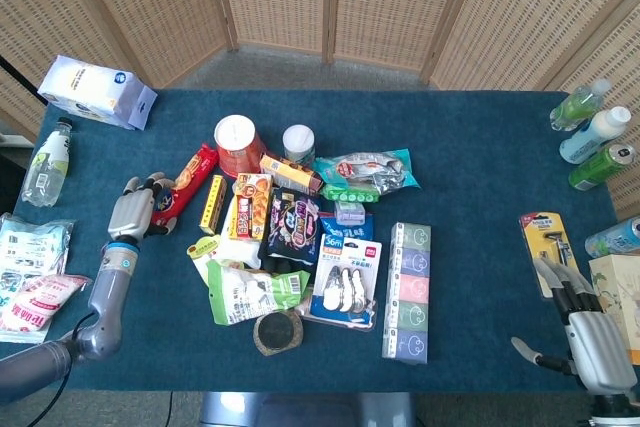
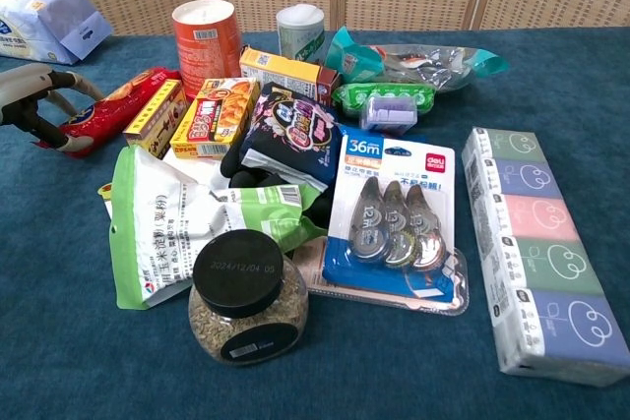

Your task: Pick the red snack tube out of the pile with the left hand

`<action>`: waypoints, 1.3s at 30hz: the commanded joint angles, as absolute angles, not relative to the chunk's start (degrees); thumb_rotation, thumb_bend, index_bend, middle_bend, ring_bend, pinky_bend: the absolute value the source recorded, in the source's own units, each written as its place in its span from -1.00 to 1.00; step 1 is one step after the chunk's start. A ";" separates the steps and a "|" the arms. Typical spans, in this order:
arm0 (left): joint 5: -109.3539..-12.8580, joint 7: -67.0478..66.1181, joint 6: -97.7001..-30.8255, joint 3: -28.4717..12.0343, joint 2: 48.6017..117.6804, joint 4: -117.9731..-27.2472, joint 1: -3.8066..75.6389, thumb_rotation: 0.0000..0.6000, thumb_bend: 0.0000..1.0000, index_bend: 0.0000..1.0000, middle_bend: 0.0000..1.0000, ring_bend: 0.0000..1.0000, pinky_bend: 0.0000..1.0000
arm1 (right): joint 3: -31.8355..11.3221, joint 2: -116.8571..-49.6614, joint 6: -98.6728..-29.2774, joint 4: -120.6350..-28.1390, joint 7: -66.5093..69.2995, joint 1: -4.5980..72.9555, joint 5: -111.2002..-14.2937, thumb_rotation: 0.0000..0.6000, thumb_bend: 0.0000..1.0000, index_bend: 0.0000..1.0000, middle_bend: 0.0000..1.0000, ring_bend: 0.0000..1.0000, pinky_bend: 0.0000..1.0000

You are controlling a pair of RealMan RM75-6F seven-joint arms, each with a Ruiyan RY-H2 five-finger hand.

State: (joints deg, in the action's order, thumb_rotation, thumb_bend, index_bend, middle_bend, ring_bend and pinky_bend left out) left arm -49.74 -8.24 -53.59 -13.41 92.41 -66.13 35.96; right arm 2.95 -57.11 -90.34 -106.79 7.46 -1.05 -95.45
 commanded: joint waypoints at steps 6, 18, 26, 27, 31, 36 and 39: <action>-48.89 -10.26 -54.87 -15.48 94.85 -64.03 37.25 1.00 0.17 0.04 -0.06 0.33 0.23 | 3.41 -56.17 -92.90 -105.88 11.52 -2.48 -96.72 1.00 -0.68 -0.93 -1.00 -1.00 -0.94; -56.97 2.61 -62.88 -18.67 84.91 -78.62 30.63 1.00 0.10 0.20 0.14 0.54 0.50 | 2.81 -56.83 -92.04 -105.20 11.70 -1.96 -96.75 1.00 -0.69 -0.92 -1.00 -1.00 -0.94; -67.48 14.14 -74.39 -18.07 75.57 -90.98 21.83 1.00 0.06 0.19 0.15 0.53 0.48 | 1.89 -58.93 -90.10 -104.06 10.07 -0.64 -96.14 1.00 -0.69 -0.92 -1.00 -1.00 -0.93; -68.60 15.04 -75.70 -17.97 74.74 -91.93 20.99 1.00 0.05 0.19 0.15 0.53 0.47 | 1.87 -59.15 -89.87 -103.92 10.06 -0.51 -96.10 1.00 -0.68 -0.92 -1.00 -1.00 -0.93; -73.04 17.81 -80.12 -17.56 71.46 -95.65 18.33 1.00 0.04 0.20 0.15 0.52 0.45 | 1.70 -59.84 -89.37 -103.21 10.52 -0.11 -96.01 1.00 -0.68 -0.92 -1.00 -1.00 -0.94; -78.71 21.32 -83.21 -17.07 69.97 -97.77 17.50 1.00 0.03 0.20 0.15 0.48 0.38 | 1.57 -60.86 -88.78 -102.46 10.74 0.51 -96.38 1.00 -0.68 -0.92 -1.00 -1.00 -0.94; -79.44 21.14 -82.48 -17.13 69.96 -98.38 18.37 1.00 0.01 0.20 0.15 0.48 0.37 | 1.73 -61.33 -88.74 -102.10 10.91 0.52 -96.53 1.00 -0.68 -0.91 -1.00 -1.00 -0.94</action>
State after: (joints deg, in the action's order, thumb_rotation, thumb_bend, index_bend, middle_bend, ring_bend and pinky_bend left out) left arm -79.26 21.15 -82.63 -17.17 70.10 -98.13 18.14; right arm 1.71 -61.30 -88.74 -102.12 10.89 0.52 -96.51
